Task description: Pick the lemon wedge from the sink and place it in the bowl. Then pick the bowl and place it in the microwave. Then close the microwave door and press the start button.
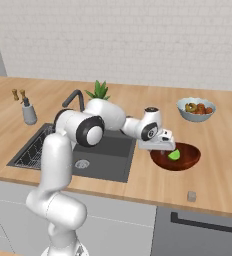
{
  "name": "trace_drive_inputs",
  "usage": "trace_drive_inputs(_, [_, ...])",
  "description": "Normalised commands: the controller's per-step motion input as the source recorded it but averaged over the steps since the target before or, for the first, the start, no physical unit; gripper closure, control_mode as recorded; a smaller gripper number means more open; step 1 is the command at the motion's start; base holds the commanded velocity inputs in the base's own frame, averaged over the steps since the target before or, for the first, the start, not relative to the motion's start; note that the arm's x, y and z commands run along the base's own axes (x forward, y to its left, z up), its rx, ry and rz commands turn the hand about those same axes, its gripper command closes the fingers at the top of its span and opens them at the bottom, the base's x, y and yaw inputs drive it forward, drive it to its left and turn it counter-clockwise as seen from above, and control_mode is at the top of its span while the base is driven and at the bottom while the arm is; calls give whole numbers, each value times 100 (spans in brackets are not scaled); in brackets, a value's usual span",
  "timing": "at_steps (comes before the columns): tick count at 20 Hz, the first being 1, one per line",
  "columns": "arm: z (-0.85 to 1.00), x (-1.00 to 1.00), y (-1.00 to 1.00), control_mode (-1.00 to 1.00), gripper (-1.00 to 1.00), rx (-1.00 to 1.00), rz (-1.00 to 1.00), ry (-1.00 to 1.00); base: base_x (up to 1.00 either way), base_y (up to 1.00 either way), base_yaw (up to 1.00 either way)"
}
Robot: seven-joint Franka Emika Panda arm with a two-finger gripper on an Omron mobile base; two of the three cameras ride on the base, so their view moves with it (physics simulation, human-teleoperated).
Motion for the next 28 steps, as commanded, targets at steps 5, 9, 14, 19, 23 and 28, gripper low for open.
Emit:
trace_drive_inputs(5, [0,0,1,-100,100,0,-1,0,0,0,0])
trace_drive_inputs(9, [0,-20,0,-100,100,0,0,-11,0,0,0])
trace_drive_inputs(14, [5,-35,10,-100,100,0,0,-21,0,0,0])
trace_drive_inputs(19, [4,-33,37,-100,100,-13,9,-14,0,0,0])
trace_drive_inputs(23, [23,-18,34,-100,100,-17,14,-17,0,0,0])
trace_drive_inputs(28, [50,-6,24,-100,100,-16,18,-7,0,0,0])
